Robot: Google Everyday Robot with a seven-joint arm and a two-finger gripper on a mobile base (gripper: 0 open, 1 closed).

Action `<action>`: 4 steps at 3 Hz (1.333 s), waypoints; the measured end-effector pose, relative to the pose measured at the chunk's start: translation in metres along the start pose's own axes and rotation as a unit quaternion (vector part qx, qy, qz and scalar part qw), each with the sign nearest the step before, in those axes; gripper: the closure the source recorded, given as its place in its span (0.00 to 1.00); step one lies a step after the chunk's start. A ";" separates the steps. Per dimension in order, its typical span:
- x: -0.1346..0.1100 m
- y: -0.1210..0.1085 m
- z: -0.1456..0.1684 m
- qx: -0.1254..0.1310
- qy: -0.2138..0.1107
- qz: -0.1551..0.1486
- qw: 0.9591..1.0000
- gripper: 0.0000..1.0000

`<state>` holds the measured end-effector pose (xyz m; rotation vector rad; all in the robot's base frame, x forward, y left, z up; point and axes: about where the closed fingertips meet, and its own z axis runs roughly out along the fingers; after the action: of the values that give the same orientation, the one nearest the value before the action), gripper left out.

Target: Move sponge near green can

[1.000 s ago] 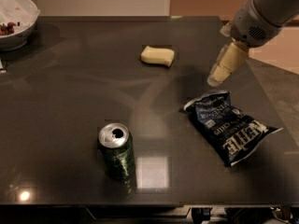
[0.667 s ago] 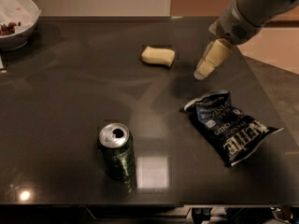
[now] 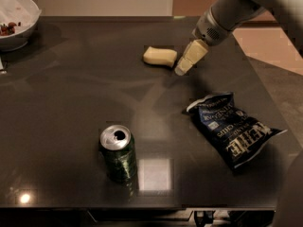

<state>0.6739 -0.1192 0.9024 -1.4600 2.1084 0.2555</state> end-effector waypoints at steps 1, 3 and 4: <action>-0.010 -0.012 0.035 -0.015 -0.006 0.013 1.000 0.00; -0.015 -0.029 0.081 -0.040 -0.012 0.031 0.999 0.00; -0.021 -0.035 0.096 -0.046 -0.008 0.033 0.998 0.00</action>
Offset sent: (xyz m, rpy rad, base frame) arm 0.0636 0.0368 -0.0537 0.0894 0.0824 -0.0136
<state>0.7431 -0.0725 0.8396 -1.4372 2.1589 0.3941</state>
